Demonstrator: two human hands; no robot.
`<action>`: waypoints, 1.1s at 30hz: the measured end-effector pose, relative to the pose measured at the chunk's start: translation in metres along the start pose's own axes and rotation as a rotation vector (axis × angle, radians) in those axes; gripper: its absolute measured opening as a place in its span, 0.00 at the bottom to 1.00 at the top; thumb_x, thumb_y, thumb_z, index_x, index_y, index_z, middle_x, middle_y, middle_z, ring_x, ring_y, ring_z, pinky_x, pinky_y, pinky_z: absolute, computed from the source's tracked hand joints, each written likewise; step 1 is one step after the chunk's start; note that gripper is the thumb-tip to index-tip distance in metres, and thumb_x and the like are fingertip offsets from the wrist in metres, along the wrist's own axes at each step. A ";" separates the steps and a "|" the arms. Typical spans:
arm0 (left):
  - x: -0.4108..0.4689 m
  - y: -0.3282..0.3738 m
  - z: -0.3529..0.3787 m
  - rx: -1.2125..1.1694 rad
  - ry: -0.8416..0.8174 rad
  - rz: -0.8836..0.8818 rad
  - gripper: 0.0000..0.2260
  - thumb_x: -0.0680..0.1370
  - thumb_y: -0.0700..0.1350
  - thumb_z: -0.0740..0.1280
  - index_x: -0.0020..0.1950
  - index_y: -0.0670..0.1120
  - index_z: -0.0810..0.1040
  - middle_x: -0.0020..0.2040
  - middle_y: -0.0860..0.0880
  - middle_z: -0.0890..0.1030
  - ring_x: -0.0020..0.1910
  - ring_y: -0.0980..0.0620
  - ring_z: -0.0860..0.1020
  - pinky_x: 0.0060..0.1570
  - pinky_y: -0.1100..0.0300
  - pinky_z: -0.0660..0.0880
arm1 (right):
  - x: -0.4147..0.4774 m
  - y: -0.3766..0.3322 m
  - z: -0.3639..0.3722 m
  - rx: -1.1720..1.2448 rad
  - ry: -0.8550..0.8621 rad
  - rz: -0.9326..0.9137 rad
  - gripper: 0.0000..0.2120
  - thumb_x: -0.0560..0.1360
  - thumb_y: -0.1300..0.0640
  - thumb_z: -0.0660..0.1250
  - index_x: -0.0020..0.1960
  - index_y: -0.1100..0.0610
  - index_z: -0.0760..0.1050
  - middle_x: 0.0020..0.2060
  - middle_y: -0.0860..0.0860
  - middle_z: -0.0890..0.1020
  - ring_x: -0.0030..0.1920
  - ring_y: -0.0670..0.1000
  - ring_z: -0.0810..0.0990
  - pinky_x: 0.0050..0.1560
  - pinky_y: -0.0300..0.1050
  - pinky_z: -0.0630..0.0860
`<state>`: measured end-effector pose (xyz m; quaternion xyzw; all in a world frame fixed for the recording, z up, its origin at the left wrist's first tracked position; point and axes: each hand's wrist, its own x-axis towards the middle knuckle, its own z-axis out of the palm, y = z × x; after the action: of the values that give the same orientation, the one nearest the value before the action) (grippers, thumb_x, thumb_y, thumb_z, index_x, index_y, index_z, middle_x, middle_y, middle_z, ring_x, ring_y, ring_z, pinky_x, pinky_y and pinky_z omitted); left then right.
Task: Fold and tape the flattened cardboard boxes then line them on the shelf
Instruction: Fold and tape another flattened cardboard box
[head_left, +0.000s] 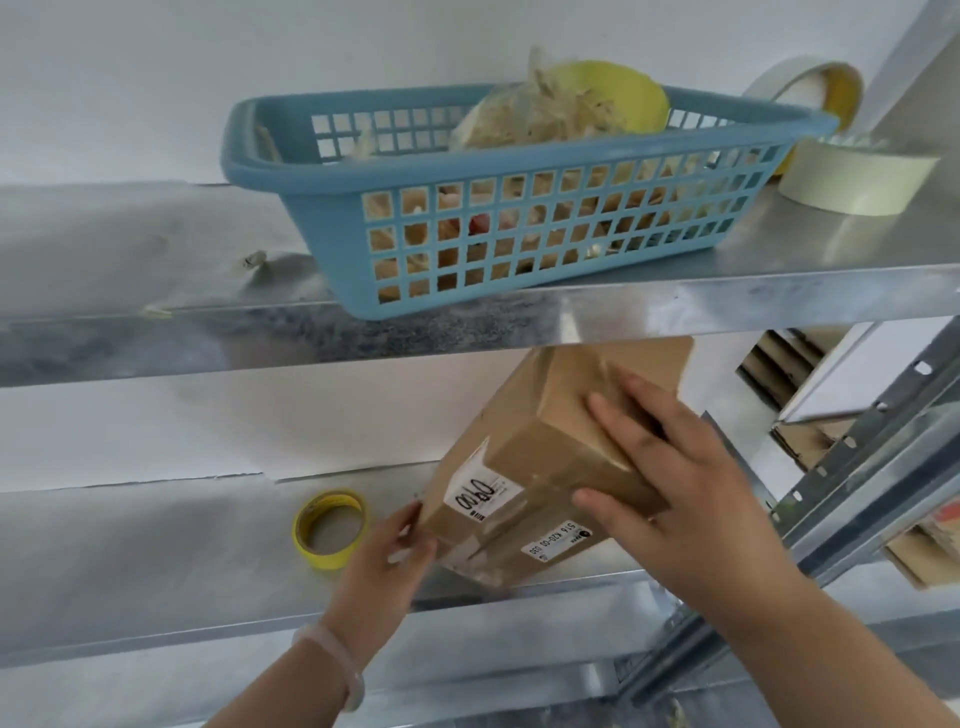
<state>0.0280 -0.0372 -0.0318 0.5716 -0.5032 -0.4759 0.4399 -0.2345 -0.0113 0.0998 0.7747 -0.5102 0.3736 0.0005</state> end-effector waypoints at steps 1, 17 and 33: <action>0.002 -0.003 -0.004 0.113 -0.051 -0.019 0.12 0.77 0.42 0.68 0.53 0.59 0.78 0.49 0.55 0.83 0.50 0.57 0.79 0.48 0.68 0.72 | 0.004 0.002 0.009 -0.007 -0.056 -0.023 0.32 0.72 0.39 0.66 0.74 0.48 0.67 0.74 0.48 0.66 0.71 0.49 0.67 0.72 0.44 0.65; 0.023 -0.056 -0.096 1.162 -0.002 0.102 0.21 0.66 0.47 0.76 0.58 0.56 0.80 0.55 0.53 0.82 0.60 0.47 0.77 0.60 0.49 0.70 | 0.036 -0.021 0.054 -0.198 -0.231 -0.147 0.29 0.74 0.37 0.61 0.72 0.47 0.68 0.72 0.47 0.70 0.74 0.49 0.64 0.75 0.58 0.60; -0.017 0.046 -0.105 0.675 0.329 0.631 0.13 0.76 0.49 0.60 0.55 0.47 0.79 0.49 0.58 0.77 0.47 0.57 0.75 0.50 0.61 0.73 | 0.046 -0.129 0.083 -0.054 -0.265 -0.249 0.24 0.79 0.45 0.57 0.71 0.54 0.70 0.61 0.48 0.78 0.61 0.49 0.76 0.57 0.46 0.79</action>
<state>0.1243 -0.0227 0.0316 0.5697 -0.7017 -0.0331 0.4266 -0.0751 -0.0178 0.1157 0.8739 -0.4158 0.2516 0.0004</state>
